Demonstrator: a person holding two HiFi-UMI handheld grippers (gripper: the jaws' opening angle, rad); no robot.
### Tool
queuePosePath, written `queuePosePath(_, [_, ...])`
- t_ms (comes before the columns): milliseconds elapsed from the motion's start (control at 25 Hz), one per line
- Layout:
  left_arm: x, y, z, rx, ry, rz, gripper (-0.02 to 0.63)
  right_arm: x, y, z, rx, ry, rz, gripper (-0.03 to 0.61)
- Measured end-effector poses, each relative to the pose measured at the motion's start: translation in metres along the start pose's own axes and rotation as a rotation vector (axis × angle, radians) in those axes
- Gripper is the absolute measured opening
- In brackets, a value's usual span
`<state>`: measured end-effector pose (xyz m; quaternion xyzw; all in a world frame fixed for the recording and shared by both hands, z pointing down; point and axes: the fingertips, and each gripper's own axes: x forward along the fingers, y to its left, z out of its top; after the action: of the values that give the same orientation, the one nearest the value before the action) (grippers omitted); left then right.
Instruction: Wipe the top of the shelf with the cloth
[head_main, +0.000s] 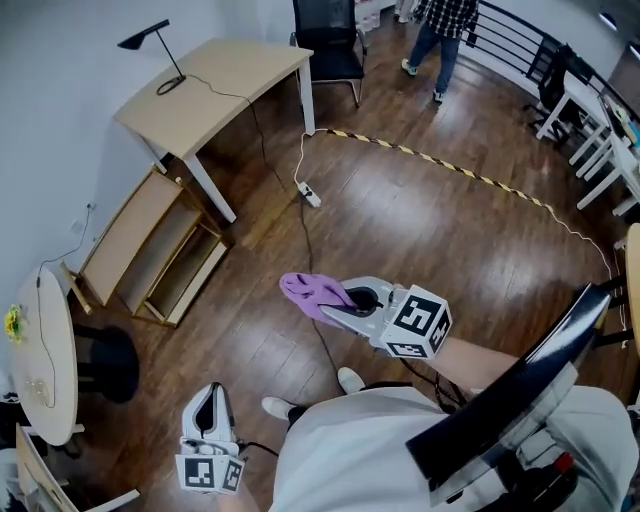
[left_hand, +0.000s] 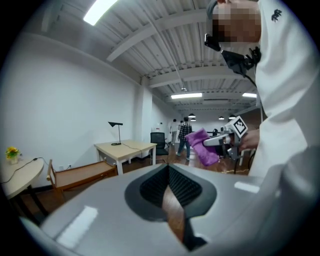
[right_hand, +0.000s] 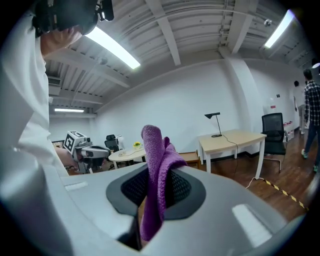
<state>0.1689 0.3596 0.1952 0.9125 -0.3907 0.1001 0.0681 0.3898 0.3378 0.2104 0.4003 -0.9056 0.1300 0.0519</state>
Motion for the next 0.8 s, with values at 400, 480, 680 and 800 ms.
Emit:
queuePosePath(400, [-0.007,-0.031,0.004,0.028,-0.018,0.007,0.023,-0.011,0.015,0.017,-0.065,-0.036,0.065,0.052])
queuePosePath(480, [-0.008,-0.038,0.004,0.035,-0.021,0.01,0.023,-0.014,0.014,0.014,-0.07,-0.028,0.068,0.052])
queuePosePath(680, [-0.01,-0.049,0.001,0.017,-0.023,0.021,0.023,-0.021,0.014,0.01,-0.083,-0.008,0.077,0.052])
queuePosePath(800, [-0.01,-0.051,0.001,0.018,-0.021,0.022,0.023,-0.021,0.012,0.008,-0.084,-0.004,0.08,0.052])
